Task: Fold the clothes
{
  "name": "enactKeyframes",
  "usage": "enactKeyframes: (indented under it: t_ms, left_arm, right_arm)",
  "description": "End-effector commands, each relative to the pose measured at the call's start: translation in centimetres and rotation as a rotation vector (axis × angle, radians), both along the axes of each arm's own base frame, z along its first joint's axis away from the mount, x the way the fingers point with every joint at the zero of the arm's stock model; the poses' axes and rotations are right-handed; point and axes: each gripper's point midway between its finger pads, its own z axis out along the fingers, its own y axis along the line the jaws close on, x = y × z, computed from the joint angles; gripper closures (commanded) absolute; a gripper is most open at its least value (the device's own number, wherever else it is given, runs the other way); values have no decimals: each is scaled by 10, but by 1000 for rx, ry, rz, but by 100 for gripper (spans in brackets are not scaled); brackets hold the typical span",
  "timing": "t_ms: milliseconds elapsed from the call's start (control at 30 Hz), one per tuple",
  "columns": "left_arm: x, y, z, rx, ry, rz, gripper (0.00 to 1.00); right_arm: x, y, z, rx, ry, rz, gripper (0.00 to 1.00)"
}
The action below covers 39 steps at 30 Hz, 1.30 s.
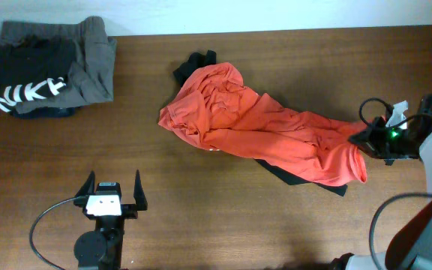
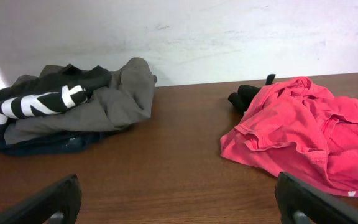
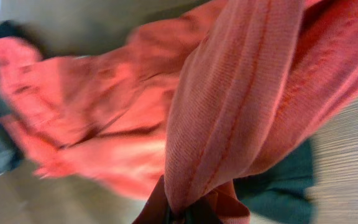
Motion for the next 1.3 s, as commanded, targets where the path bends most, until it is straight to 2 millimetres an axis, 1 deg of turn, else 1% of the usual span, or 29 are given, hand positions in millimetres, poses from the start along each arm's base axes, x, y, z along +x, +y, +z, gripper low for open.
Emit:
enactKeyframes:
  t_ms: [0,67,133,167,233,267,367,433,500,533,600,633,667,767,800,833,867,900,967,1033,1100,1133,1167,1200,1267]
  left_arm:
    - [0,-1,-1,15,0,-8,1]
    - [0,-1,-1,15,0,-8,1]
    - [0,-1,-1,15,0,-8,1]
    - [0,-1,-1,15,0,-8,1]
    - [0,-1,-1,15,0,-8,1]
    - [0,-1,-1,15,0,-8,1]
    - [0,-1,-1,15,0,-8,1]
    - [0,-1,-1,15,0,-8,1]
    - [0,-1,-1,15,0,-8,1]
    - [0,-1,-1,15,0,-8,1]
    - [0,-1,-1,15,0,-8,1]
    - [0,-1,-1,15,0,-8,1]
    - [0,-1,-1,15,0,-8,1]
    - [0,-1,-1,15,0,-8,1]
    - [0,-1,-1,15,0,-8,1]
    - [0,-1,-1,15,0,-8,1]
    - [0,-1,-1,15,0,-8,1]
    - [0,-1,-1,15,0,-8,1]
    - [0,-1,-1,15,0,-8,1]
    - [0,-1,-1,15,0,-8,1]
    - [0,-1,-1,15,0,-8,1]
    - [0,-1,-1,15,0,-8,1]
    - [0,-1,-1,15,0,-8,1]
    - [0,-1,-1,15,0,-8,1]
    - [0,-1,-1,15,0,-8,1]
  right_arm:
    - [7,34,45,96,-138,80,96]
    - [6,48,53,96,-157,118,96]
    - [5,73,64,119,-190,190,96]
    - [4,80,66,128,-196,209,96]
    - [3,111,73,165,-216,296,96]
    - [2,120,74,172,-218,323,96]
    - [-3,168,76,194,-215,445,96]
    - [-7,190,78,207,-214,493,96]
    - [-12,218,82,229,-213,548,96]
    - [-14,227,83,235,-214,567,96]
    - [-25,266,89,264,-231,654,96]
    - [-29,275,92,276,-241,682,96]
    - [-39,299,100,312,-269,747,96]
    - [-62,349,122,406,-332,874,96]
    - [-71,365,131,436,-360,915,96]
    - [-74,372,135,448,-376,933,96]
    - [-87,392,147,486,-425,992,96]
    - [-94,402,154,506,-454,1021,96]
    - [-103,414,163,530,-498,1059,96]
    - [-105,417,165,535,-510,1068,96]
    - [-95,409,158,499,-496,1029,96]
    - [-87,403,152,467,-484,999,91]
    - [-79,396,145,433,-474,972,77]
    - [-65,380,133,372,-452,921,49]
    - [-48,358,115,273,-407,838,30]
